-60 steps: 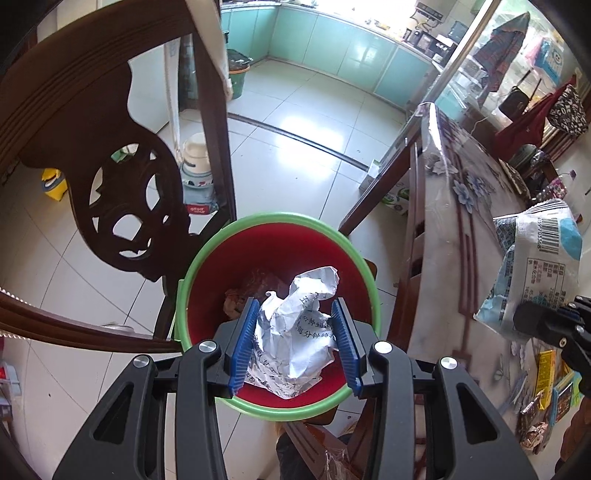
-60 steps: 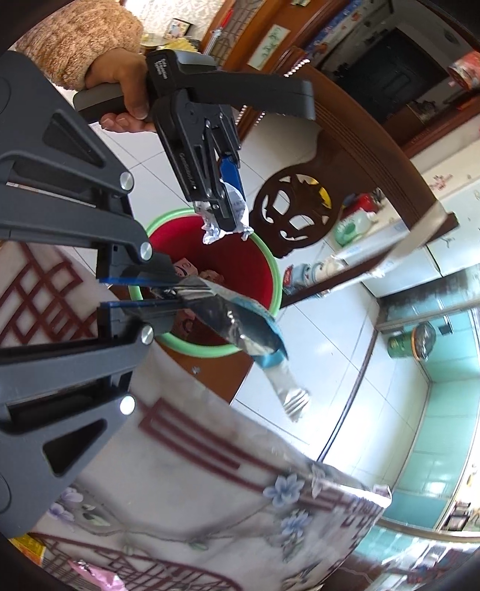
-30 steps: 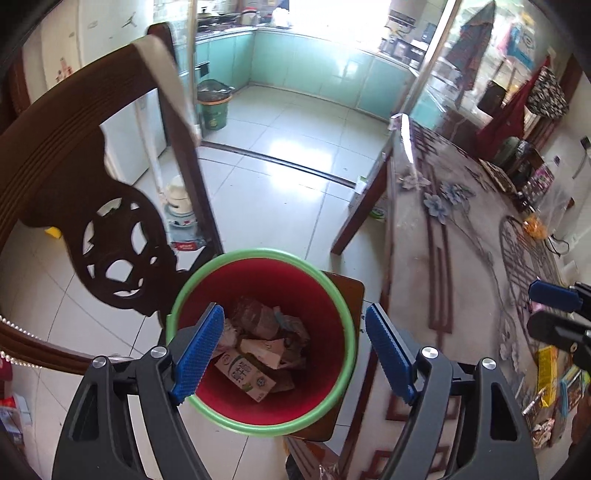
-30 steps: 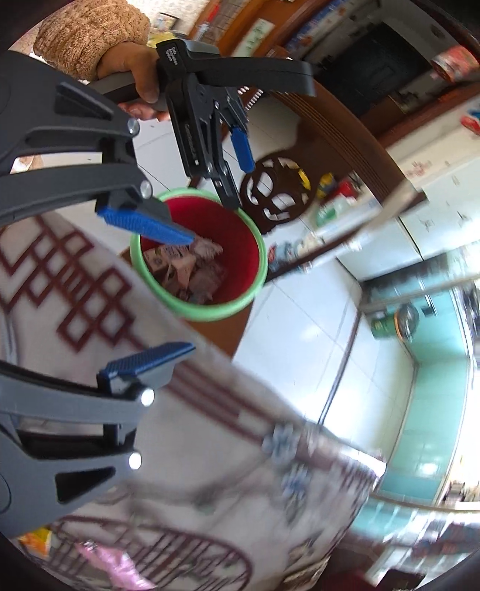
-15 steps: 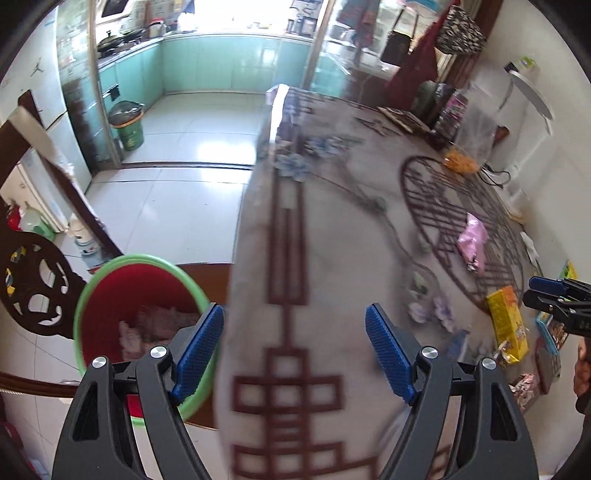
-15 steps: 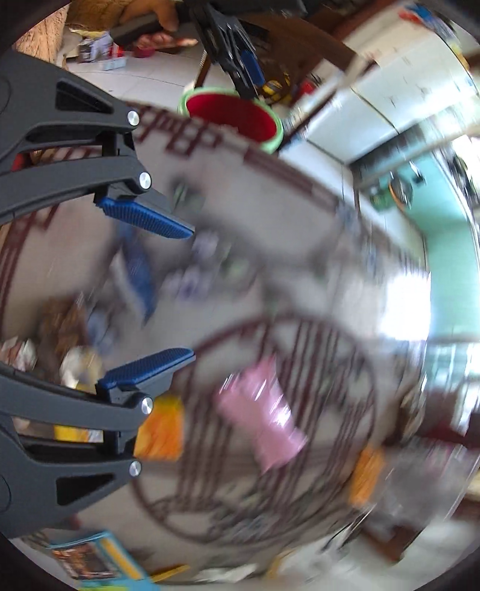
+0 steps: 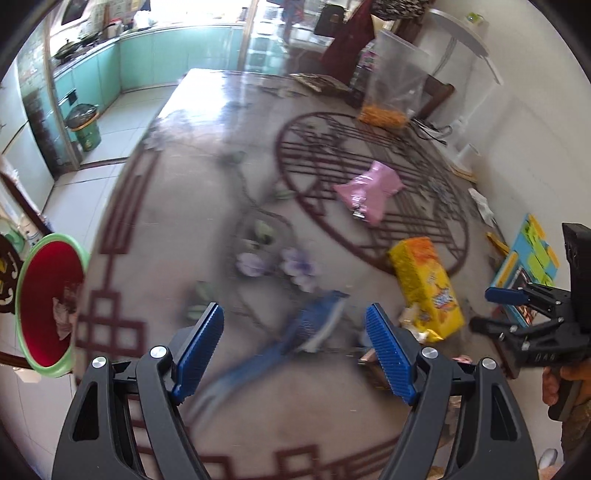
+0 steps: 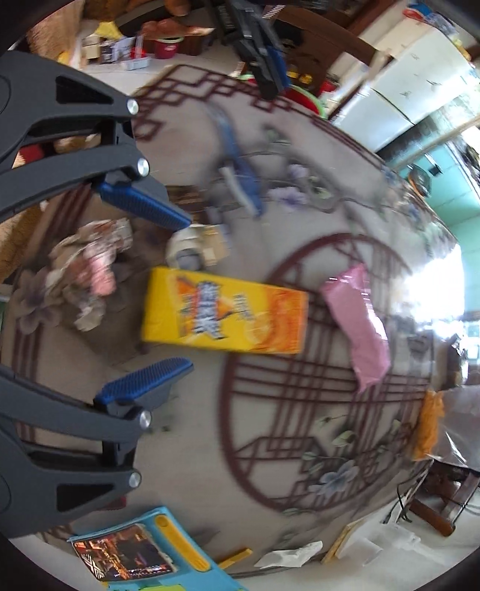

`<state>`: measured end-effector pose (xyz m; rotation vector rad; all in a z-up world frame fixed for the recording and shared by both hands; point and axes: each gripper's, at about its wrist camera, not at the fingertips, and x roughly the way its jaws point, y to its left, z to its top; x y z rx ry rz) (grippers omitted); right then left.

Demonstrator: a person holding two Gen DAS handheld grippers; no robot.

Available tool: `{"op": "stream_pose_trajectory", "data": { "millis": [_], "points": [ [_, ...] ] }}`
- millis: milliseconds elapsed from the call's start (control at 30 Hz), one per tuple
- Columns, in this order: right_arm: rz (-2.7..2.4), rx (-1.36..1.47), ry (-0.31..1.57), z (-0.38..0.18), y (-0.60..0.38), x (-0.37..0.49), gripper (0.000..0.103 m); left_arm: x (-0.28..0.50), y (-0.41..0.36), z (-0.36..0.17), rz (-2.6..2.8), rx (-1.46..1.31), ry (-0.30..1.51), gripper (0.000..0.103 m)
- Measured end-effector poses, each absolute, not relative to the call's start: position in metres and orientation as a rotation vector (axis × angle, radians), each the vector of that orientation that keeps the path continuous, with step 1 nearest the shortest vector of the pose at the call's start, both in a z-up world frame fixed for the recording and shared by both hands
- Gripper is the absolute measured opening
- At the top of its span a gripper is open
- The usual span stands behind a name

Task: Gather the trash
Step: 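Move both grippers back to the table and grasp the crumpled foil with the right gripper, then grasp the brown cigarette pack with the left gripper while the right holds the foil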

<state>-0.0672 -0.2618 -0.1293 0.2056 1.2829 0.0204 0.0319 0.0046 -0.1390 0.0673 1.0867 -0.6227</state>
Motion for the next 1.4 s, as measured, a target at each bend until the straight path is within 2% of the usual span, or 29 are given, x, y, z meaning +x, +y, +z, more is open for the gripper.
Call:
{"op": "stream_pose_trajectory", "data": {
  "millis": [200, 333, 367, 400, 467, 500, 1067, 1400],
  "points": [
    [0.143, 0.186, 1.35, -0.146, -0.254, -0.11, 0.083, 0.007, -0.036, -0.138, -0.689, 0.111, 1.095, 0.075],
    [0.173, 0.214, 1.397, -0.171, -0.246, -0.121, 0.083, 0.0, -0.052, -0.139, -0.706, 0.127, 1.107, 0.075],
    [0.176, 0.224, 1.401, -0.176, -0.245, -0.122, 0.077, -0.002, -0.054, -0.139, -0.711, 0.136, 1.106, 0.075],
    [0.174, 0.228, 1.406, -0.179, -0.245, -0.123, 0.059, -0.004, -0.057, -0.139, -0.714, 0.143, 1.106, 0.075],
    [0.188, 0.267, 1.405, -0.181, -0.246, -0.123, 0.044, -0.006, -0.061, -0.14, -0.715, 0.155, 1.11, 0.075],
    [0.202, 0.3, 1.391, -0.18, -0.249, -0.123, 0.041, -0.007, -0.064, -0.141, -0.714, 0.159, 1.114, 0.075],
    [-0.009, 0.427, 1.239, -0.161, -0.33, -0.092, 0.038, -0.014, -0.099, -0.169, -0.74, 0.262, 1.184, 0.076],
    [-0.032, 0.478, 1.168, -0.144, -0.342, -0.09, 0.038, -0.02, -0.128, -0.202, -0.806, 0.366, 1.276, 0.076]
  ]
}}
